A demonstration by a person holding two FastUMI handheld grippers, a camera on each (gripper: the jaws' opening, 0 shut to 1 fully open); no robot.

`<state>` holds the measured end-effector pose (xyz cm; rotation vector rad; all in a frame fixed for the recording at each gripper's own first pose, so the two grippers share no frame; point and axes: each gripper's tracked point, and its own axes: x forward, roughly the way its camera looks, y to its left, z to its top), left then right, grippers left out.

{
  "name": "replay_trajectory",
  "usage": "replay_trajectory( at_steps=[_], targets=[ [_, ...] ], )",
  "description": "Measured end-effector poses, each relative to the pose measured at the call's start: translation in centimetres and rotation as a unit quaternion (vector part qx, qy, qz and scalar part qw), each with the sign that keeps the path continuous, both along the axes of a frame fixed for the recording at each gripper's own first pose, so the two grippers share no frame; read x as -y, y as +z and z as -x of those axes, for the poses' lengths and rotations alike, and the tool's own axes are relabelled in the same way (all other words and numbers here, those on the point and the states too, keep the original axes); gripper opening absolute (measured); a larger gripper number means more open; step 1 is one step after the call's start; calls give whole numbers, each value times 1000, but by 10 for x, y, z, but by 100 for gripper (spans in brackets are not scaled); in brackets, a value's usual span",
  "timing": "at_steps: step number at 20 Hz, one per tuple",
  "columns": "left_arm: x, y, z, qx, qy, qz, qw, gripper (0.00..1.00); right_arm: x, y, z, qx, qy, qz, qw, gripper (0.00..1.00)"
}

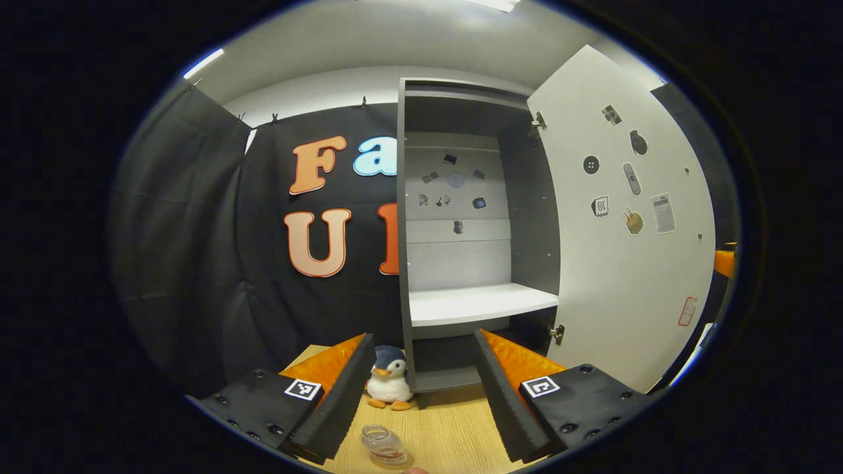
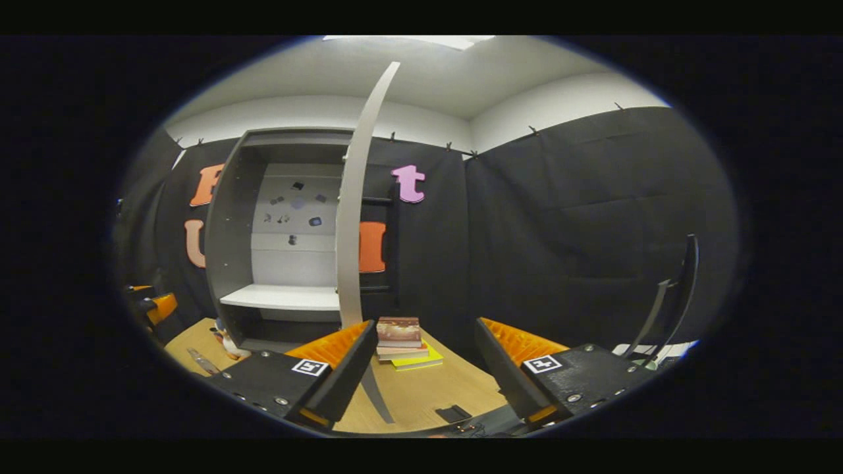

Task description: Open the cabinet door with the right hand, grasp the bottle in the cabinet with the left hand and place it on the coaster, then close the cabinet door with the right hand.

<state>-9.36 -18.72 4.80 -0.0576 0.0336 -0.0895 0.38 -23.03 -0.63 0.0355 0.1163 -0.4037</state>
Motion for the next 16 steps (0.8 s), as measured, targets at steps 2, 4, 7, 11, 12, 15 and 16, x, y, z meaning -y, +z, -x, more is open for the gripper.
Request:
replay_trajectory(
  at_steps=[2, 4, 7, 11, 12, 15, 16],
  targets=[
    [-6, -3, 2, -4, 11, 1, 1000, 95, -5, 3, -2, 3, 25, -9, 1000, 90],
    [-11, -4, 0, -7, 18, 2, 1000, 95, -15, 2, -5, 10, 42, -36, 998, 88],
    [-16, -1, -7, -4, 24, 1, 1000, 94, -46, 3, -10, 11, 82, -46, 996, 88],
    [-23, -1, -15, 4, 24, 5, 1000, 95, -99, 5, -29, 7, 141, -58, 988, 88],
    [-24, -1, -18, 5, 20, 6, 1000, 95, -108, 6, -33, 8, 153, -61, 986, 88],
    [-36, -5, -31, 2, 21, 3, 1000, 95, -141, 8, -49, 8, 184, -65, 981, 87],
    [-41, -4, -36, 4, 22, 5, 1000, 95, -150, 12, -57, 10, 193, -66, 979, 90]
  ],
)
